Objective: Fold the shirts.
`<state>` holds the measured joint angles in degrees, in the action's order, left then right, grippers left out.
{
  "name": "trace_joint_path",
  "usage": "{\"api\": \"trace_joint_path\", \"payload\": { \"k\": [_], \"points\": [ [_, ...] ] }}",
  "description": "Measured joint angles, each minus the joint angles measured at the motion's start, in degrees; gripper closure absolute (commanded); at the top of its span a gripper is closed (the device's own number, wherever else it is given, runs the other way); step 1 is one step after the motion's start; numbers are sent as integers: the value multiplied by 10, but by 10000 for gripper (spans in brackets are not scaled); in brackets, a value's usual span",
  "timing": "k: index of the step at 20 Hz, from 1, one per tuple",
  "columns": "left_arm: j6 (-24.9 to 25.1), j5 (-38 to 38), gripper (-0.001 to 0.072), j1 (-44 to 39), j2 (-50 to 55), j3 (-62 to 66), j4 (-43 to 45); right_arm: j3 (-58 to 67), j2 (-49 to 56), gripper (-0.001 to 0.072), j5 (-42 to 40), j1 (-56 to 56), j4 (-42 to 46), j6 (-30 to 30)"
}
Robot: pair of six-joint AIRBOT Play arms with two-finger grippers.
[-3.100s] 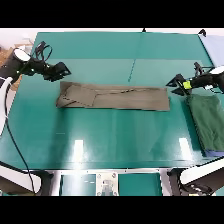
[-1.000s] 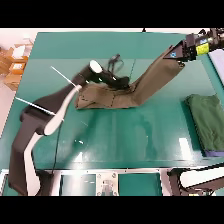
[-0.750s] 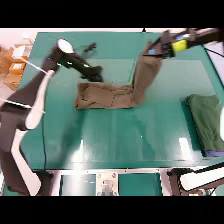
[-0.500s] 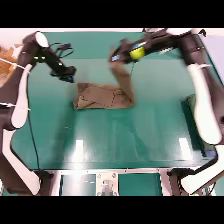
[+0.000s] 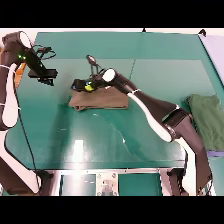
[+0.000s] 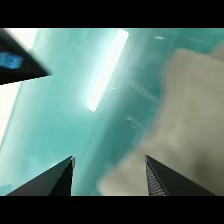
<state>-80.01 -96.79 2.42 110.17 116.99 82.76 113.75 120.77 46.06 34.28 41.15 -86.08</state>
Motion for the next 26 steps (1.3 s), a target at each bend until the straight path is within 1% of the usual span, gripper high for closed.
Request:
{"api": "trace_joint_path", "payload": {
  "k": [3,5,6,7,8,9,11,13,16,17,18,19,20,23,26],
  "points": [
    [4,-4,676,2,0,0,7,0,-28,222,84,-85,11,-3],
    [6,-7,676,3,0,0,7,0,-47,211,150,-155,25,-16],
    [6,-8,676,2,0,0,7,0,-54,196,186,-190,34,-25],
    [7,-8,676,2,0,0,7,-3,-59,147,220,-221,44,-37],
    [6,-9,676,2,0,0,7,-10,-63,120,251,-245,55,-48],
    [6,-9,676,3,0,0,8,-23,-64,120,277,-264,68,-55],
    [4,-9,676,3,0,0,8,-61,-68,119,301,-288,77,-66],
    [0,-10,676,2,0,0,7,-111,-69,119,303,-291,81,-71],
    [-3,-10,676,3,0,0,8,-179,-70,122,263,-276,54,-58],
    [-5,-11,676,3,0,0,8,-196,-70,152,251,-268,33,-50],
    [-6,-12,676,2,0,0,7,-209,-70,363,237,-259,18,-43],
    [-7,-12,676,2,0,0,7,-218,-69,674,224,-251,13,-37],
    [-8,-12,676,3,0,0,6,-223,-67,698,214,-245,8,-32],
    [-10,-13,676,3,0,0,5,-209,-78,700,198,-239,-23,-18],
    [-13,-14,677,3,0,0,4,-178,-124,700,207,-269,-22,-17]
  ]
}}
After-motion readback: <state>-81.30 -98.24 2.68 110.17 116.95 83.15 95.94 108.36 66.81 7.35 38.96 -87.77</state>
